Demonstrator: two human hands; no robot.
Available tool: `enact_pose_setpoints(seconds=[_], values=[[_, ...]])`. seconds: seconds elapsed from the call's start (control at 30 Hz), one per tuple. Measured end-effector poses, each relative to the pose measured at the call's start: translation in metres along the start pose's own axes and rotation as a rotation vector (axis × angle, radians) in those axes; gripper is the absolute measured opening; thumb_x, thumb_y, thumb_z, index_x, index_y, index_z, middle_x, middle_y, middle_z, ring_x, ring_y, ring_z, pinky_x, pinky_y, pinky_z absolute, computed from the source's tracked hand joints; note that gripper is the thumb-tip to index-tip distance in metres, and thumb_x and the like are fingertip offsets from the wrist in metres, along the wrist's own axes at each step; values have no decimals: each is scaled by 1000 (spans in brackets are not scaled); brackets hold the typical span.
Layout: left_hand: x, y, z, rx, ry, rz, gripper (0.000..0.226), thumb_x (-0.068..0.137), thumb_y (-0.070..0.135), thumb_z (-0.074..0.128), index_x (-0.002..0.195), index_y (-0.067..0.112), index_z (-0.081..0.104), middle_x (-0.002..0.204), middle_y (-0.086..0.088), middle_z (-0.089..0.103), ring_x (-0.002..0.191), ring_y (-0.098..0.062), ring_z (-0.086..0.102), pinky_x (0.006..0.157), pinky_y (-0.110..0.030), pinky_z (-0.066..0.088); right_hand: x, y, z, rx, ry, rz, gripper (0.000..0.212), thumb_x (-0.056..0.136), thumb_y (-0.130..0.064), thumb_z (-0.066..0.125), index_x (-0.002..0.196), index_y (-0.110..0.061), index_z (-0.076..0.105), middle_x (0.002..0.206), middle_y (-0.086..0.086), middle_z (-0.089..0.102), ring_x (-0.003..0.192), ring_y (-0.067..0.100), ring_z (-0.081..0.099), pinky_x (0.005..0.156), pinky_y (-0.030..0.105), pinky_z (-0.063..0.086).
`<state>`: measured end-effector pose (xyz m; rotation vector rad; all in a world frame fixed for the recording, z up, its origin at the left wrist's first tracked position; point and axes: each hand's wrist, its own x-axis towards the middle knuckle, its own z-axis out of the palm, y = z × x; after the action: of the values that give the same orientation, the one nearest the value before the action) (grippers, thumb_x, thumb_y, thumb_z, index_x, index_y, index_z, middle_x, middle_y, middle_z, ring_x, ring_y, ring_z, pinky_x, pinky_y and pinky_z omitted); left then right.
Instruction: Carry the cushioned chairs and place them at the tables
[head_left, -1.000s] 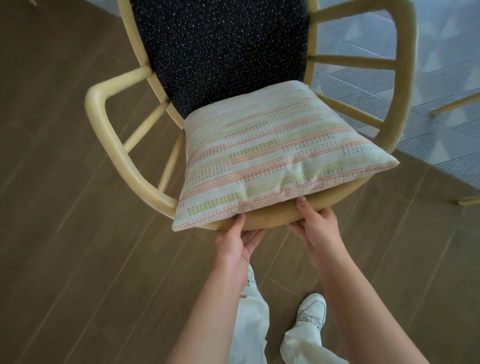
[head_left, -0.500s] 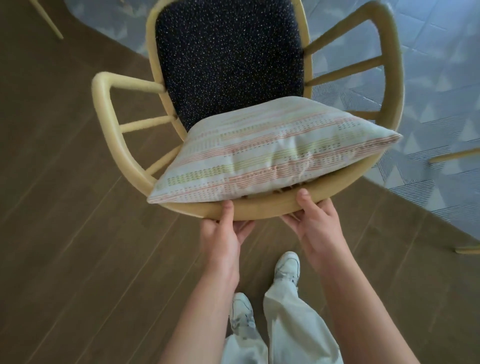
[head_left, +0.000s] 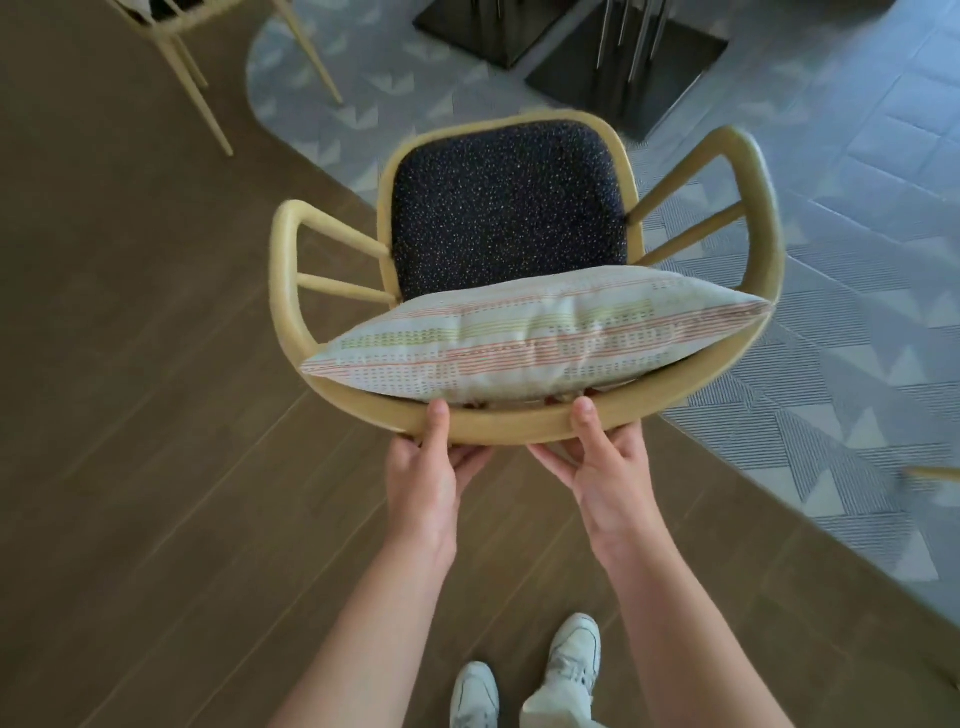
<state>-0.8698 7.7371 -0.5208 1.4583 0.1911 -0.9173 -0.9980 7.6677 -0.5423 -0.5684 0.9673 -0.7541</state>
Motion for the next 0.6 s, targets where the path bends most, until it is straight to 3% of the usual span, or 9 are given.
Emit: enact_pose_setpoints(seconds=[0.37,0.6], values=[[52,58,44,-9,-66,-7,33,101,29,61,125,7,57,118,-16,72,100,-31,75,84,-46,62,63,-40,49,40,48,-10,70,88,-35,73,148,-29,37,140,4,58,119,22,66,91,44,58],[92,88,67,13,-131,-21,37,101,33,61,130,10,56,121,-16,71,97,-30,75,81,-40,63,105,-59,78,72,141,-5,54,94,-28,69,142,-22,45,132,2,62,114,19,68,84,38,60]])
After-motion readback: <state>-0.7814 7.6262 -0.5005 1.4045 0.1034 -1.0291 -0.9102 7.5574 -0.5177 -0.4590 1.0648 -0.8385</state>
